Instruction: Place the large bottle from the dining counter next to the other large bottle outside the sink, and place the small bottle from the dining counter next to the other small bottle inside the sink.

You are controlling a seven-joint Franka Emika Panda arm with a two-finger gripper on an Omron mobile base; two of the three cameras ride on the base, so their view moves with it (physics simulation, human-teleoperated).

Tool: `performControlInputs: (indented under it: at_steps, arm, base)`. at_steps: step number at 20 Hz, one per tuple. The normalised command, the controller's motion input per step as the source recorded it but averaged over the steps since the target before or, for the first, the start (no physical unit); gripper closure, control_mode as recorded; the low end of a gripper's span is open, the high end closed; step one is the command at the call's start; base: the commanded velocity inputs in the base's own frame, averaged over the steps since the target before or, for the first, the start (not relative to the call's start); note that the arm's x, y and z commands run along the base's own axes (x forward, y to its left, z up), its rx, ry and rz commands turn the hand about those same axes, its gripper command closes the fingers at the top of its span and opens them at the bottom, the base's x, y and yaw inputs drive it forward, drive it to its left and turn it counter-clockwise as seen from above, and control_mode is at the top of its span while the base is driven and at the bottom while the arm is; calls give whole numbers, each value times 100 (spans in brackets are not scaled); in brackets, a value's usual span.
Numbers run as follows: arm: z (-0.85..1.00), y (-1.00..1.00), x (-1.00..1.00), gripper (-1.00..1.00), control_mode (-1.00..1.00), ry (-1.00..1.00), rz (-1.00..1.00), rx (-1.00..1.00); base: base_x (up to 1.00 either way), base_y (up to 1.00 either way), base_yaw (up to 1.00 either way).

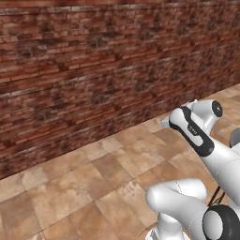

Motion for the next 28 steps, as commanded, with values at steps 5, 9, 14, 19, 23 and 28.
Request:
performControlInputs:
  at_steps: [5, 9, 14, 19, 23, 28]
  arm:
    - [0, 0, 0, -100, 100, 0, 0, 0]
    - [0, 0, 0, -100, 100, 0, 0, 0]
    - [0, 0, 0, -100, 100, 0, 0, 0]
    - [0, 0, 0, -100, 100, 0, 0, 0]
    - [0, 0, 0, -100, 100, 0, 0, 0]
    - [0, 0, 0, -100, 100, 0, 0, 0]
  base:
    - [46, 23, -16]
    - [24, 0, -22]
    - [19, 0, -23]
    - [16, 1, -27]
    - [19, 16, -30]
    - [25, 28, -30]
